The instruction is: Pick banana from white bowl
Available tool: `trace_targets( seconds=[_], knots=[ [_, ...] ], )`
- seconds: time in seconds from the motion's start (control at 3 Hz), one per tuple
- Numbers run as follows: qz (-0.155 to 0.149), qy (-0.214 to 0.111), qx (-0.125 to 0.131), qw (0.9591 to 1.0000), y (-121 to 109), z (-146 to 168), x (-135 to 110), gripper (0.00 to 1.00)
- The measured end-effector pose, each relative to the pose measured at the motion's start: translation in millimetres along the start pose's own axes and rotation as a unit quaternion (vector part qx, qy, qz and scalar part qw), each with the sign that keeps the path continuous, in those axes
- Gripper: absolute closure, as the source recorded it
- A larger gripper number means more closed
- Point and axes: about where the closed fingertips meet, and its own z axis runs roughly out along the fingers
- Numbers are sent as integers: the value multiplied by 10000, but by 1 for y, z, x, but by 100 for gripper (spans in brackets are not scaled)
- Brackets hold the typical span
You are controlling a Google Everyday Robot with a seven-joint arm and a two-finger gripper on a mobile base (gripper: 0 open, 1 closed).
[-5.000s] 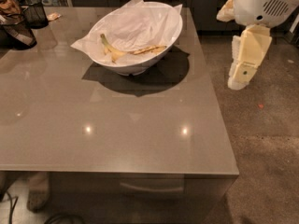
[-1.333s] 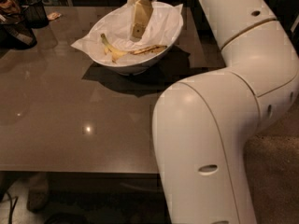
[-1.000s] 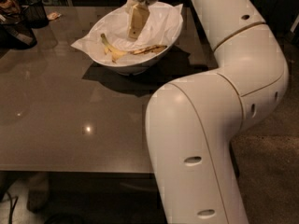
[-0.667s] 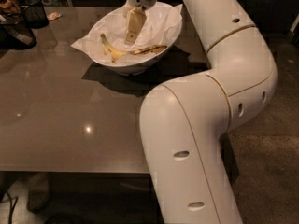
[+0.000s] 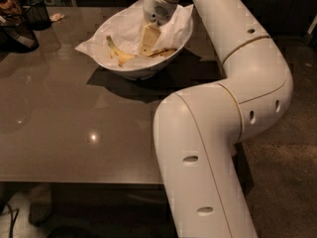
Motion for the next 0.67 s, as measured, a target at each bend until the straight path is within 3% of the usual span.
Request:
trace_targets(
  seconds=[0.67],
  knots=[
    [374, -4, -319, 9988, 1, 28, 30, 36]
  ],
)
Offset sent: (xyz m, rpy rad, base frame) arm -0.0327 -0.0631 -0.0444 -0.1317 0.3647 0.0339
